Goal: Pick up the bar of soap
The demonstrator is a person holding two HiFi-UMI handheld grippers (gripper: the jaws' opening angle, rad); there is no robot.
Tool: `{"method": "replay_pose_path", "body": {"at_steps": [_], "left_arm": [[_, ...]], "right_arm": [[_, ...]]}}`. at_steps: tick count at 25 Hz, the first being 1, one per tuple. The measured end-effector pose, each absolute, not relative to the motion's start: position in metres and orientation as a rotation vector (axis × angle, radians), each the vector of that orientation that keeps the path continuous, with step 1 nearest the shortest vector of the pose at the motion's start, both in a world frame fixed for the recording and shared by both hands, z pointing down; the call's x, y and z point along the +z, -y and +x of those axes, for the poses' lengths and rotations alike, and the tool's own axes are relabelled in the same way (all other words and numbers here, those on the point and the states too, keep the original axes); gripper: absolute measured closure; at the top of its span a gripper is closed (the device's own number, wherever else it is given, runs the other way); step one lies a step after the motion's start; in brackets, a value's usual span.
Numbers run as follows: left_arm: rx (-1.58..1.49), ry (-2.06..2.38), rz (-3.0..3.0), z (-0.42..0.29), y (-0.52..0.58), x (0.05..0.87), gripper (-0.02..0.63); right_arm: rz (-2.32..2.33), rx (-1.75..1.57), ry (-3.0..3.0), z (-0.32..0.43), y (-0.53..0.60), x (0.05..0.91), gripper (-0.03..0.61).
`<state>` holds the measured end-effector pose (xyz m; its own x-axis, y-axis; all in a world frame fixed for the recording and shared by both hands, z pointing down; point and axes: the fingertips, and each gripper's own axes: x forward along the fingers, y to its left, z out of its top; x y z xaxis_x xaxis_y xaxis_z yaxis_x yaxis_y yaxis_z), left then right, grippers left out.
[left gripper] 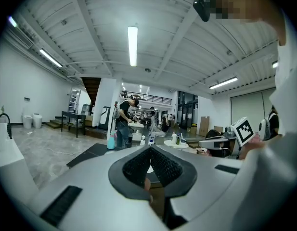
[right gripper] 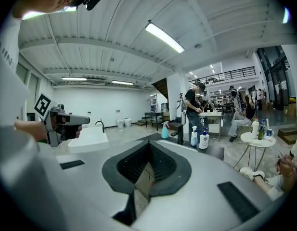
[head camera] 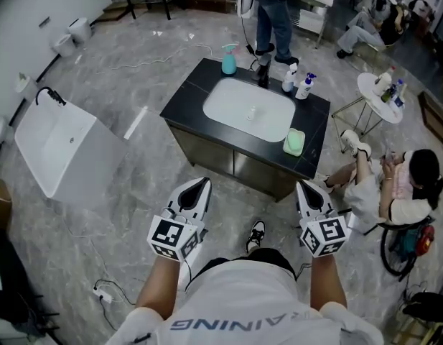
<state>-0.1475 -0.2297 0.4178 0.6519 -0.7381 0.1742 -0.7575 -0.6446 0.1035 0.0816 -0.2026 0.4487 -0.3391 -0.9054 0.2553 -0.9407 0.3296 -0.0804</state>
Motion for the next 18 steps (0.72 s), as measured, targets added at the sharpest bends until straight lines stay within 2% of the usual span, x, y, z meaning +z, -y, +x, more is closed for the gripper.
{"method": "replay_pose_path", "body": {"at_steps": [18], "left_arm": [[0.299,1.196,2.682,-0.019,0.353,0.434,0.606]], "right_arm": [[1.732,0.453,2.421,0.211,0.320,0.489,0.563]]}}
